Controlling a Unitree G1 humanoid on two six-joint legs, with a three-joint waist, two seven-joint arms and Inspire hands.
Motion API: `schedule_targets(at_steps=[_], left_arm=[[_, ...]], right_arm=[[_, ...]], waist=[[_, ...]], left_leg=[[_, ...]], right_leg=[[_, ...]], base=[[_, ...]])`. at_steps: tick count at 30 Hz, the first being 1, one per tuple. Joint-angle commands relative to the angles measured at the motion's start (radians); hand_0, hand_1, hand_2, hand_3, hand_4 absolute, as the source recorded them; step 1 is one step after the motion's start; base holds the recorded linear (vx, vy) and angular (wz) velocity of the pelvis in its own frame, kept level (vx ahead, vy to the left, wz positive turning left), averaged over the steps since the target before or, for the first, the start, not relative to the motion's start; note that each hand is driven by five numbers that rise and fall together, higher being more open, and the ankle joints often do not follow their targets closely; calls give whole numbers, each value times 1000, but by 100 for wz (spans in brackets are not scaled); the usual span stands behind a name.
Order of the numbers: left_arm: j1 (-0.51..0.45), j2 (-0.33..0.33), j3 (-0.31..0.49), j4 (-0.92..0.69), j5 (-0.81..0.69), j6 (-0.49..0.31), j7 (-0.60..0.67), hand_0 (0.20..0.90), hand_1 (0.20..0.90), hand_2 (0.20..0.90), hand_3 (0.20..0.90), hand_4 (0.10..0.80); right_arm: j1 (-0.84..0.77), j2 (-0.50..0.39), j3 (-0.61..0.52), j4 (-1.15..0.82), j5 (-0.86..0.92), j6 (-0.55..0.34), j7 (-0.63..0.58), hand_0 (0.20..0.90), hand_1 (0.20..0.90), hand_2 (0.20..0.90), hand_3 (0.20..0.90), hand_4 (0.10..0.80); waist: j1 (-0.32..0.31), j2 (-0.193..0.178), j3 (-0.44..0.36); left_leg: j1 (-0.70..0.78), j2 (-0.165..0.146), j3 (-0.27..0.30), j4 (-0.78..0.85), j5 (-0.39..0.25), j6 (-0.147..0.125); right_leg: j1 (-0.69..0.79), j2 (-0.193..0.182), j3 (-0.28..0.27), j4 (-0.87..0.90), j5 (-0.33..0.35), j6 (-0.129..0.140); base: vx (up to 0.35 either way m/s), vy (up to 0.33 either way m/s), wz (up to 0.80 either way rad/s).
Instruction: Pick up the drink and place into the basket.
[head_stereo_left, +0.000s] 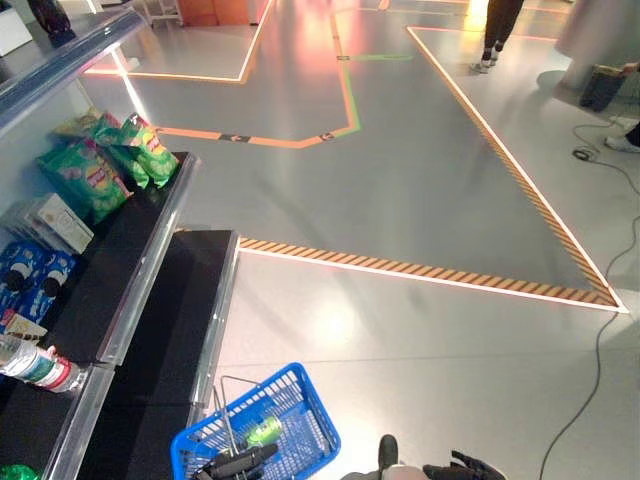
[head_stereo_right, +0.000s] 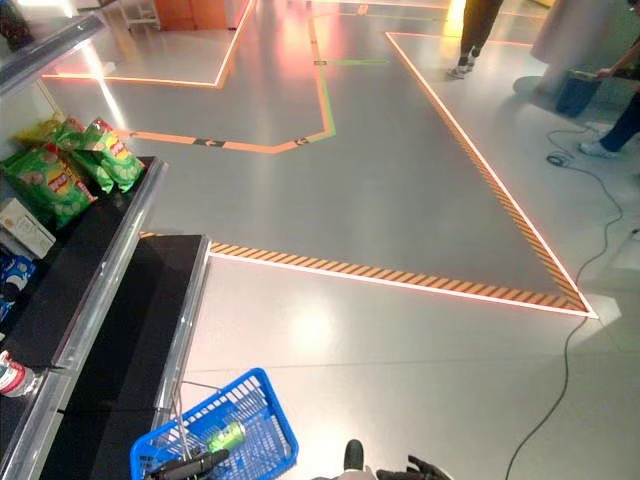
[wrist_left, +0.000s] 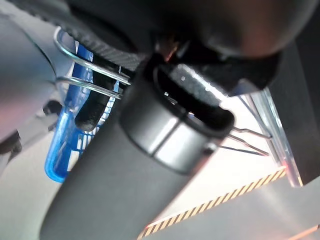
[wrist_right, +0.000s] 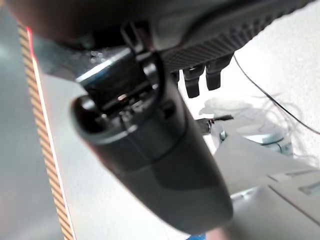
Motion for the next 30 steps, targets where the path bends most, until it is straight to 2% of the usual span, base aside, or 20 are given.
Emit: schedule_targets(at_steps=[1, 4, 7, 9, 12, 13, 15, 16, 17, 18, 19, 23, 24, 25, 27, 28, 30], left_arm=[[-49, 49, 42, -31, 13, -78, -96, 300, 300, 300, 200, 100], [-37, 40, 54, -32, 27, -79, -107, 300, 300, 300, 200, 100], [-19, 20, 50, -50, 13, -91, -106, 300, 300, 300, 200, 100], [-13, 9, 49, -57, 4, -97, -108, 300, 300, 300, 200, 100], [-6, 0, 46, -65, 10, -95, -112, 300, 300, 300, 200, 100], [-4, -1, 41, -70, 12, -93, -112, 300, 300, 300, 200, 100], [-7, -2, 36, -71, 9, -91, -113, 300, 300, 300, 200, 100], [-10, -2, 37, -68, 9, -91, -114, 300, 300, 300, 200, 100], [-15, -1, 40, -66, 15, -90, -119, 300, 300, 300, 200, 100], [-29, 4, 36, -72, 41, -79, -131, 300, 300, 300, 200, 100], [-39, 6, 32, -75, 42, -74, -134, 300, 300, 300, 200, 100], [-40, 2, 31, -78, 12, -76, -120, 300, 300, 300, 200, 100], [-35, -1, 46, -80, 10, -79, -111, 300, 300, 300, 200, 100], [-31, 2, 48, -79, 7, -82, -114, 300, 300, 300, 200, 100], [-30, 12, 54, -82, 9, -75, -116, 300, 300, 300, 200, 100], [-34, 25, 58, -79, 5, -67, -114, 300, 300, 300, 200, 100], [-39, 33, 54, -78, -9, -65, -98, 300, 300, 300, 200, 100]], right_arm=[[-41, -4, -9, 38, 5, -29, 4, 900, 900, 900, 900, 800], [-35, -1, 3, 32, 11, -30, 7, 900, 900, 900, 900, 800], [-31, -5, 23, 4, 7, -27, 5, 900, 900, 900, 900, 800], [-35, -11, 26, -4, -1, -25, 4, 900, 900, 900, 900, 800], [-41, -24, 20, -2, -8, -19, -4, 900, 900, 900, 900, 800], [-46, -28, 15, 1, -5, -12, -9, 900, 900, 900, 900, 800], [-57, -36, 12, 14, 0, -12, -15, 900, 900, 900, 900, 800], [-63, -39, 14, 22, 3, -9, -19, 900, 900, 900, 900, 800], [-66, -40, 13, 29, 8, -7, -28, 900, 900, 900, 900, 800], [-55, -38, 7, 34, 25, -12, -43, 900, 900, 900, 900, 800], [-47, -35, 3, 35, 30, -20, -53, 900, 900, 900, 900, 800], [-39, -28, 5, 37, 16, -27, -66, 900, 900, 900, 900, 800], [-34, -20, 6, 37, 7, -31, -70, 900, 900, 900, 900, 800], [-29, -10, 14, 31, -2, -34, -61, 900, 900, 900, 900, 800], [-31, -1, 26, 19, -5, -38, -60, 900, 900, 900, 900, 800], [-45, 4, 35, 3, 5, -13, -70, 900, 900, 900, 900, 800], [-58, 4, 40, -11, -8, 8, -62, 900, 900, 900, 900, 800]], waist=[[-7, -42, -29], [-9, -50, -47], [10, -60, -43], [24, -65, -32], [41, -67, -17], [48, -65, -11], [58, -53, -5], [59, -39, -6], [51, -22, -9], [28, -6, -16], [16, -3, -21], [17, -1, -29], [30, 0, -38], [48, -4, -46], [63, -9, -53], [72, -10, -51], [78, -8, -45]], left_leg=[[-11, -154, -45, 104, -117, 102], [4, -134, -66, 175, -154, 78], [-79, -91, -70, 391, -56, 28], [-149, -84, -60, 506, -10, 12], [-229, -67, -20, 592, 1, 8], [-249, -53, 6, 566, -9, 12], [-242, -64, 59, 443, -36, 21], [-237, -70, 106, 350, -37, 23], [-224, -67, 198, 237, -16, 24], [-193, -41, 316, 165, -4, 19], [-185, -29, 367, 142, 11, 23], [-170, -52, 352, 102, 12, 36], [-163, -60, 348, 79, 26, 32], [-152, -72, 327, 62, 31, 40], [-132, -91, 310, 41, 28, 59], [-119, -108, 282, 36, 26, 76], [-117, -120, 249, 46, 18, 96]], right_leg=[[-152, -65, 64, 138, -2, 94], [-128, -46, 59, 168, -43, 72], [-69, -32, 33, 149, -68, 30], [-34, -33, 15, 139, -86, 11], [3, -36, -14, 135, -113, -8], [21, -36, -28, 128, -125, -8], [47, -30, -46, 113, -141, 1], [58, -17, -56, 105, -151, 6], [72, 0, -75, 94, -160, 12], [96, 16, -111, 100, -195, 18], [101, 22, -132, 111, -210, 14], [116, 28, -147, 131, -244, 11], [129, 34, -160, 141, -256, 11], [137, 31, -172, 154, -263, 15], [121, 18, -184, 222, -260, 29], [72, -7, -177, 370, -223, 56], [0, -43, -140, 545, -188, 79]], base=[[365, -321, 24], [271, -278, 47], [170, -253, 34], [108, -163, 28], [113, -89, -1], [130, -1, 20], [160, 59, 28], [183, 106, 32], [246, 145, 64], [217, 160, 86], [185, 135, 91], [128, 87, 91], [209, 69, 46], [274, 117, 25], [175, 112, 23], [138, 143, 58], [97, 135, 87]])
